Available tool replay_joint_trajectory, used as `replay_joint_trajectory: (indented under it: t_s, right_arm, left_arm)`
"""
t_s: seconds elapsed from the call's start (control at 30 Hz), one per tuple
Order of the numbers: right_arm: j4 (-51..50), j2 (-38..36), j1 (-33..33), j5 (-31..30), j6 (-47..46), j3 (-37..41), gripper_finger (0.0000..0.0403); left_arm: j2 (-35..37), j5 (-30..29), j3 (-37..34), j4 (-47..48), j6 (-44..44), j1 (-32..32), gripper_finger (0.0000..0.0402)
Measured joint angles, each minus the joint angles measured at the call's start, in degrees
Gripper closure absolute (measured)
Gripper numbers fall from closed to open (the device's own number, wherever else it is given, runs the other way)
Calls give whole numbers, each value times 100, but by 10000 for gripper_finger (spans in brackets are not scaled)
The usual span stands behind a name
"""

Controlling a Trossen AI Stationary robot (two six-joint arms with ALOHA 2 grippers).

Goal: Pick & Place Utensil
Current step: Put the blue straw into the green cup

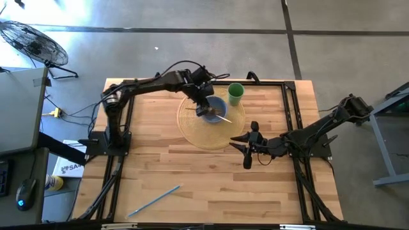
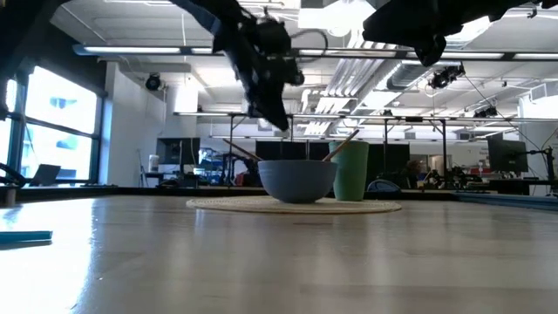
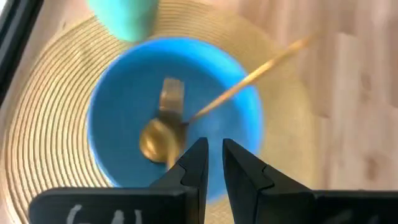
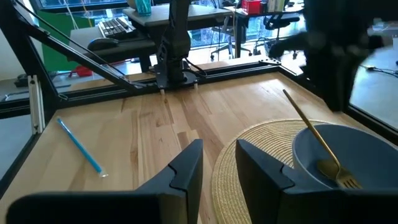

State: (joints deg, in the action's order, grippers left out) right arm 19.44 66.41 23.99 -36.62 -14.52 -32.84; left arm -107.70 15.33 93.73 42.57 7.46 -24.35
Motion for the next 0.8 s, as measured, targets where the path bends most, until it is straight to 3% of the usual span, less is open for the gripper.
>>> replay_joint_trajectory:
  t_s: [0.23,0.5,0.67,0.8]
  right_arm:
    - [-83,0,0,322,45,0,313]
    - [-86,0,-2,269,107,0,313]
    - [-130,0,-2,480,107,0,313]
    - [-131,7,0,472,109,0,313]
  left_arm:
    - [806,35,0,1076,4,720,355]
    - [1108,-286,-111,2017,-559,2533,355]
    - [1231,-442,-781,1801,-1299,3763,355]
    - [1244,-1143,-1365,1434,-1970,4551,355]
